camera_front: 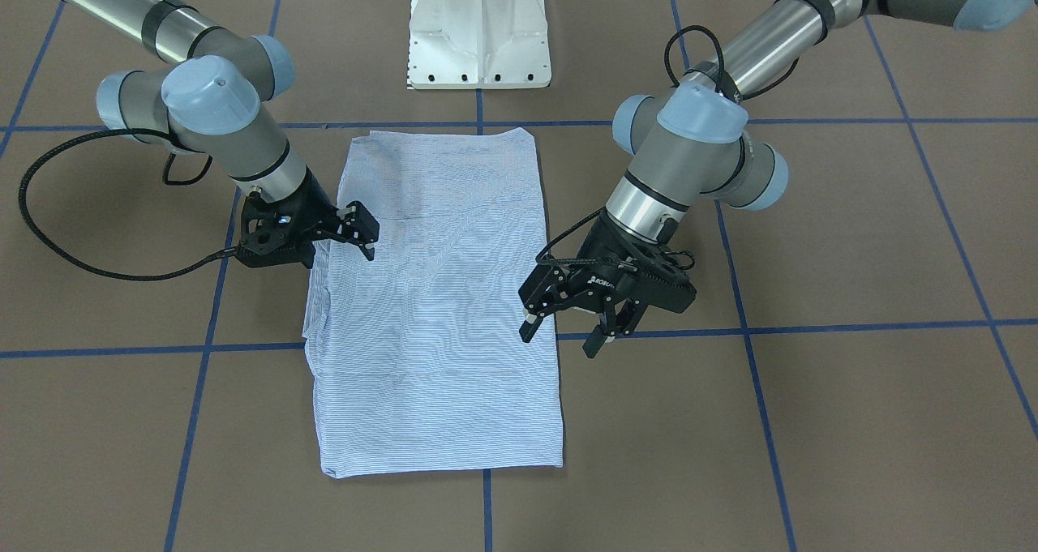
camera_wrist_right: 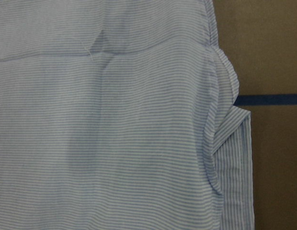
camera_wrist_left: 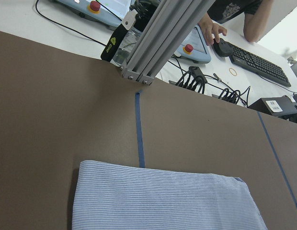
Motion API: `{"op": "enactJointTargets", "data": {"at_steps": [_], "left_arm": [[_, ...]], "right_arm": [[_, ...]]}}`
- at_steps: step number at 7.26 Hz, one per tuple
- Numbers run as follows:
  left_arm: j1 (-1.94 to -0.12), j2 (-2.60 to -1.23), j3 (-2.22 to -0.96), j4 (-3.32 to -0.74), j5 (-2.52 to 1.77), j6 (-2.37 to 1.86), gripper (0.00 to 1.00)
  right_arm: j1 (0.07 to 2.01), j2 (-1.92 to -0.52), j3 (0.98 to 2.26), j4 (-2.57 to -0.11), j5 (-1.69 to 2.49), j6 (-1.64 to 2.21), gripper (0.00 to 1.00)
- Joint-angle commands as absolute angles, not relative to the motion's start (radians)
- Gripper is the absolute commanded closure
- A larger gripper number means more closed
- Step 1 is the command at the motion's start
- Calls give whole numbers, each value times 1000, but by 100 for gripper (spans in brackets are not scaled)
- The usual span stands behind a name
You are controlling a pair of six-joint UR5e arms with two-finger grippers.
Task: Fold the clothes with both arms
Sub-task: 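Lower the right gripper onto the shirt's side edge while the left gripper holds above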
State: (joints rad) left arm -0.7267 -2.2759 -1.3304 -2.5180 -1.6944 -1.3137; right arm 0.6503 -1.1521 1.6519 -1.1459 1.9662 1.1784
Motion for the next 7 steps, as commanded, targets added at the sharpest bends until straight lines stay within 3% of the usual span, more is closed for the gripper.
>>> {"op": "enactJointTargets", "data": {"at_steps": [1,7], "left_arm": [[-726,-2270,-1336,-2517,-1700,-1313,0],[-726,-2270,-1335,-2520,-1703,-1310,0]], "right_arm": [[621,-1155,1620,-1149,1970,1167,0],[679,-1170,1627,-1346,1973,1088,0]]}}
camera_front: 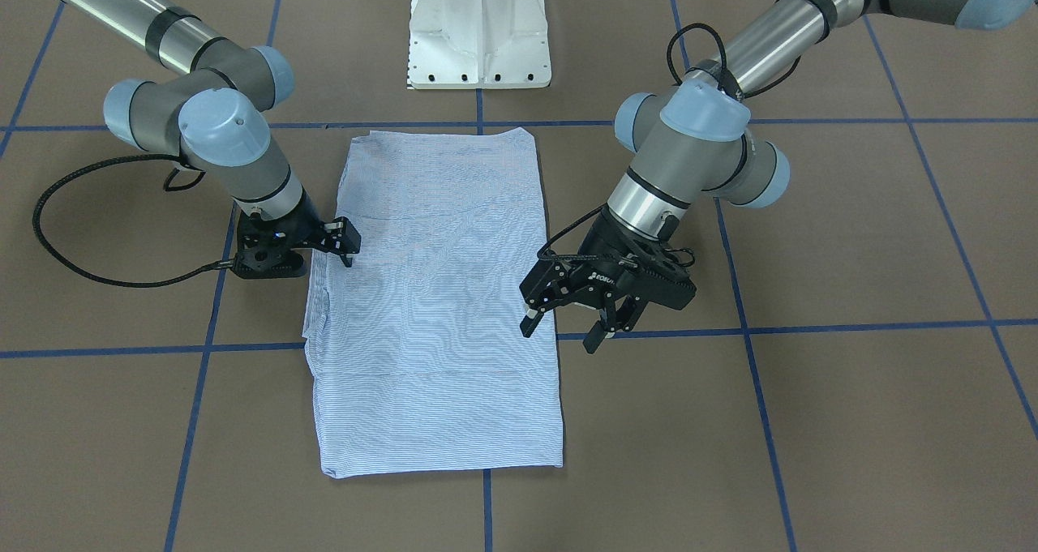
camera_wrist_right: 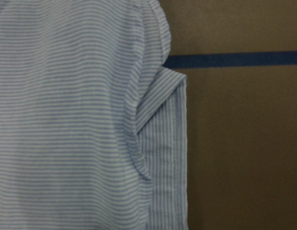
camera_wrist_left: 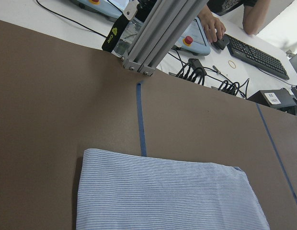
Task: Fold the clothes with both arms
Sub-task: 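Lower the right gripper onto the shirt's side edge while the left gripper holds above, then move the left gripper to the shirt end nearest the robot while the right gripper holds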
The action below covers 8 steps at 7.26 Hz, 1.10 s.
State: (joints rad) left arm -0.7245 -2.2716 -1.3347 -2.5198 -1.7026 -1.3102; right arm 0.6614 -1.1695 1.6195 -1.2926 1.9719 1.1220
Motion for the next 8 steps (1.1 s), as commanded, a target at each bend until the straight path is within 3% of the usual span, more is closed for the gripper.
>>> {"op": "enactJointTargets", "data": {"at_steps": [1,5,6,8], "left_arm": [[-724,-2270,-1333,-2522,-1703,-1310,0],[-726,-2266,-1342,-2498,-1754,-1318,0],[-724,-2251,-1379,-2450,-1840,-1356,0],[-713,-2087,-1555,-2439,-1980,-1481,0]], "right_arm": [[689,-1170,1653,-1403,1971,1051,0],[684,-1172,1797,-1502,1970,1037,0],[677,-1175,1837,-1502,1971,1052,0],[643,-1215,1928,-1496,2011,1093,0]]}}
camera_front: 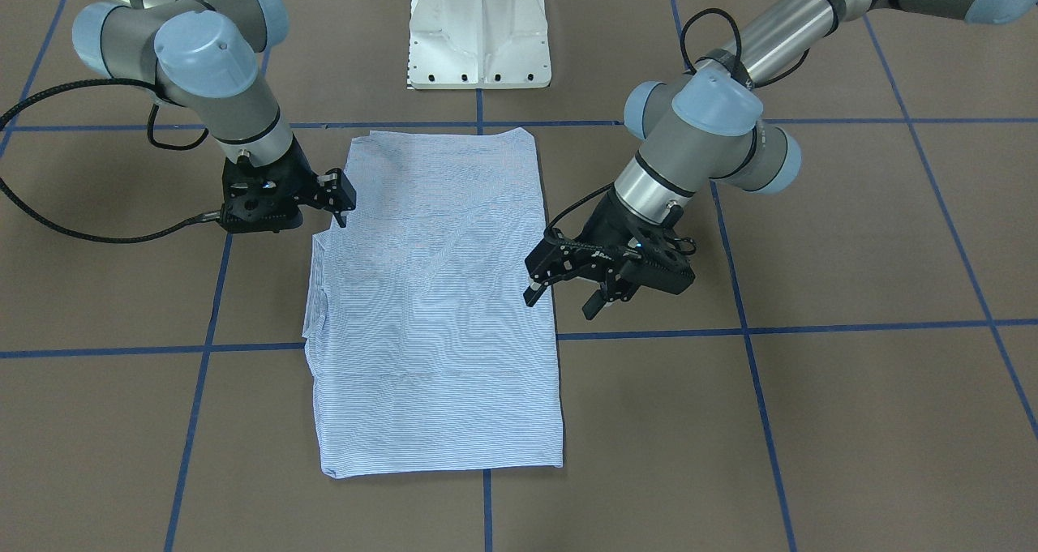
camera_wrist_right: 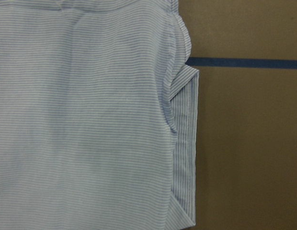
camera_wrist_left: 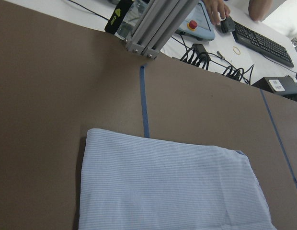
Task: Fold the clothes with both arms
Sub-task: 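Move the left gripper to the shirt end nearest the robot while the right gripper holds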
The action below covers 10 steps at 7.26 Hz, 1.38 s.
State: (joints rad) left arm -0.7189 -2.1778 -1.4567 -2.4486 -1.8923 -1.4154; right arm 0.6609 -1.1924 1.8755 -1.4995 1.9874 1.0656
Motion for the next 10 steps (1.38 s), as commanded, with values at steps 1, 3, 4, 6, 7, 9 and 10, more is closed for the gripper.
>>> {"op": "enactJointTargets", "data": {"at_steps": [1,3,4,6,7,9,10], "left_arm": [[-671,-2033,-1628,-2439,-1994,-1570,0],[-525,-1970,-1718,-2439,-1920,-1752,0],[-435,-1967,-1741,-2430,-1842,-1835,0],[-292,-1974,-1787,-2268,-1714,-1899,0],[-281,-1968,-1790,-2246,-1710,-1899,0],[-261,-1967,-1776,-2203,-1704,-1899,1],[-259,-1971,-1775,-2189,-1704,-1899,4]], "right_arm": [[634,-1233,1968,-1493,2031,1132,0],[617,-1267,2026,-1486,2058,1178,0],[612,-1282,2051,-1486,2065,1198,0],[601,-1282,2057,-1486,2066,1198,0],[601,-1282,2059,-1486,2066,1198,0],[595,-1281,2057,-1486,2066,1200,0],[595,-1281,2059,-1486,2066,1200,0]]}}
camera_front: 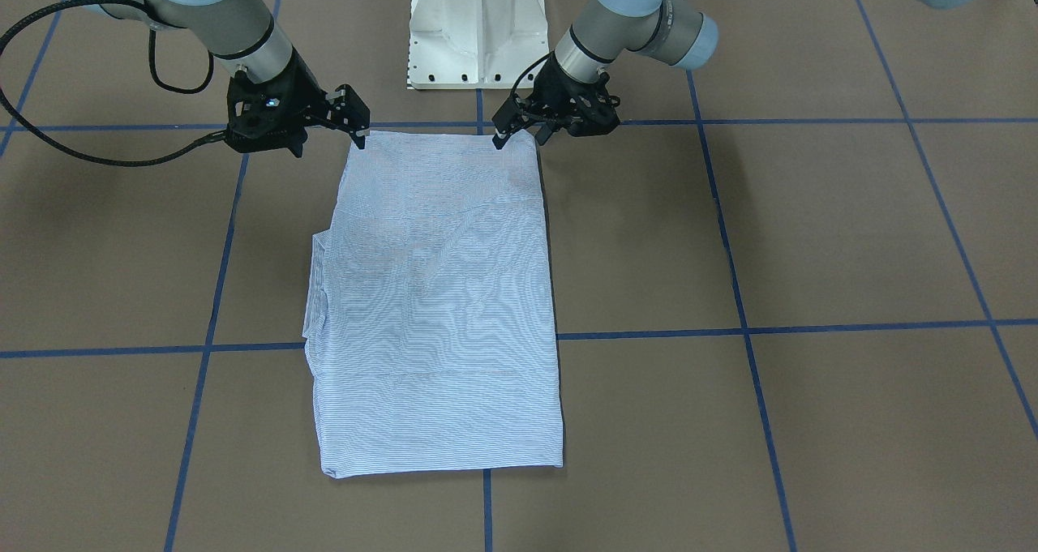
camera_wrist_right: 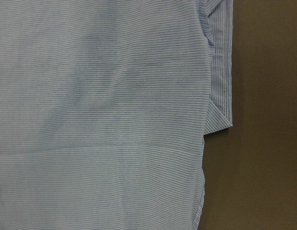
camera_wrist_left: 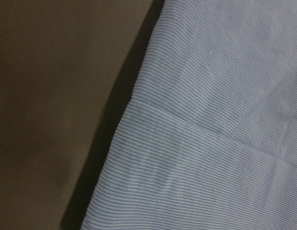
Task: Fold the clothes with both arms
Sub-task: 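Move the left gripper to the shirt end nearest the robot while the right gripper holds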
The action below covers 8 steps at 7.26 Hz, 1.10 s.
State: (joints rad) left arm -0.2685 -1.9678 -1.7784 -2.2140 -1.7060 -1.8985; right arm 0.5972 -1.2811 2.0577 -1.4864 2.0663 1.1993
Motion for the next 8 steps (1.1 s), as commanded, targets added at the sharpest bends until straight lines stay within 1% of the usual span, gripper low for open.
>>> {"op": "enactJointTargets", "data": {"at_steps": [1,4,7,8], "left_arm": [[-258,-1968,-1772,-2189,-1704,-1899,8],[-258,-1968,-1769,-2186,-1704,-1899,22],[-255,-1968,-1761,-2186,-1704,-1899,27],[-255,-1970,-1761,-2186,-1704,-1899,34]], "right_arm": [[595,-1281,2057,-1486,2066,1200,0],[595,-1281,2057,-1486,2066,1200,0],[597,-1281,2059,-1486,2065,1200,0],[597,-1279,2059,-1486,2065,1200,0]]}}
